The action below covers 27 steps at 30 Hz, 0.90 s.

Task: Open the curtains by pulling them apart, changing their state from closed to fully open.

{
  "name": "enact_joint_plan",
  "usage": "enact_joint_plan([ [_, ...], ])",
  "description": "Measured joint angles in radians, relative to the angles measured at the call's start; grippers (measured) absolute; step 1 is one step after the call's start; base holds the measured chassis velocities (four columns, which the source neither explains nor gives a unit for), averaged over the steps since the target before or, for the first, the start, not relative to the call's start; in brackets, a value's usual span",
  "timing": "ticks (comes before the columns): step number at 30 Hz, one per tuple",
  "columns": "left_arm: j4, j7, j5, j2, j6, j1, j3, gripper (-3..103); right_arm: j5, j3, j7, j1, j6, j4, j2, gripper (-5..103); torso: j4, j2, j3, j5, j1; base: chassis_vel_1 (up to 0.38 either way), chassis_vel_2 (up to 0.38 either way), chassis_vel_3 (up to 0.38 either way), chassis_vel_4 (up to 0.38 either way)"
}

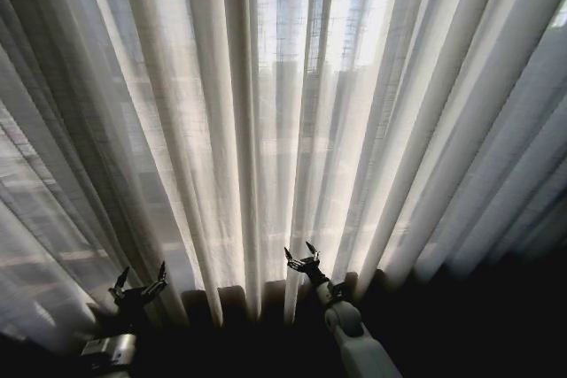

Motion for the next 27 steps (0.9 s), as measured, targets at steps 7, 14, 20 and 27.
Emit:
enact_joint_plan([
  [7, 0.000, 0.000, 0.000, 0.000, 0.000, 0.000, 0.000, 100, -0.028, -0.006, 0.079, 0.056, 0.006, -0.064, 0.035, 89, 0.0000, 0.000, 0.000, 0.0001, 0.000, 0.000, 0.000, 0.000, 0.000],
  [14, 0.000, 0.000, 0.000, 0.000, 0.000, 0.000, 0.000, 100, -0.028, -0.005, 0.074, 0.039, 0.009, -0.044, 0.020, 68, -0.0001, 0.000, 0.000, 0.0002, 0.000, 0.000, 0.000, 0.000, 0.000],
  [20, 0.000, 0.000, 0.000, 0.000, 0.000, 0.000, 0.000, 100, -0.030, -0.002, 0.070, 0.026, 0.009, -0.032, 0.017, 41, -0.0001, 0.000, 0.000, 0.0001, 0.000, 0.000, 0.000, 0.000, 0.000],
  [27, 0.000, 0.000, 0.000, 0.000, 0.000, 0.000, 0.000, 100, -0.011, -0.005, 0.038, 0.021, 0.014, -0.026, 0.026, 19, -0.0001, 0.000, 0.000, 0.0002, 0.000, 0.000, 0.000, 0.000, 0.000],
])
